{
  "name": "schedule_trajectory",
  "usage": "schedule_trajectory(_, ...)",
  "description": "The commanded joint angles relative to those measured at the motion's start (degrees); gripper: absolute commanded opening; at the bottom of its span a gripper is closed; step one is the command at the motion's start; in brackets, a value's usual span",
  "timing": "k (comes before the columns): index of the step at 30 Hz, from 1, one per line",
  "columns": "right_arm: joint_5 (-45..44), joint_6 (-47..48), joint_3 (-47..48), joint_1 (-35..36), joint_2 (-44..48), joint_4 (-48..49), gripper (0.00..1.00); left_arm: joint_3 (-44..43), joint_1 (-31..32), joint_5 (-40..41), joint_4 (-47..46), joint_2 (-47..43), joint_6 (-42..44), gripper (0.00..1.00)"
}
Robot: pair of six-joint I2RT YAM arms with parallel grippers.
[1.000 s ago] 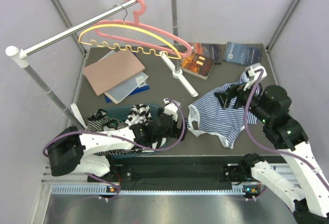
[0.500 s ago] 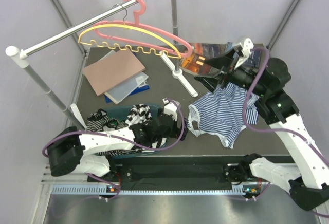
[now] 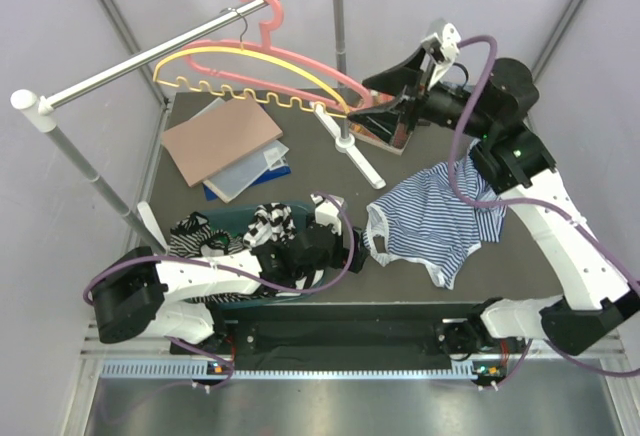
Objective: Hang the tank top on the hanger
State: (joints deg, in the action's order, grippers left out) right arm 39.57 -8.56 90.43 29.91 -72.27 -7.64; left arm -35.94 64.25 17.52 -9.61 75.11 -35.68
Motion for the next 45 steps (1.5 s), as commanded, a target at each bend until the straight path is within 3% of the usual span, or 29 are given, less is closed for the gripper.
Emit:
schedule_trajectory(1,1.99,-0.05,7.03,0.41,-4.36,1.93,0.80,0.79,0.09,-1.26,-2.35,-0.58,-1.06,0.99)
schedule_trajectory(11,4.03,-2.87,15.74,0.76,-15.00,2.36,0.79,0.35,0.09,-1.43,-2.35,-0.40,-0.44,0.99)
schedule_trajectory(29,-11.09,3.63,18.64,1.72,-21.42,-4.49,0.76,2.63,0.09,0.06,-0.59,-4.27,-0.09,0.99)
schedule_trajectory(38,-16.19,6.71,18.64,3.22,-21.86,-7.13,0.67,2.90,0.18,0.59,-0.15,-4.97,0.00,0.99)
schedule_trajectory(45,-18.91,8.21,21.01,4.72,-23.70,-10.28,0.52,3.25,0.17,0.94,0.20,-5.85,-0.27,0.99)
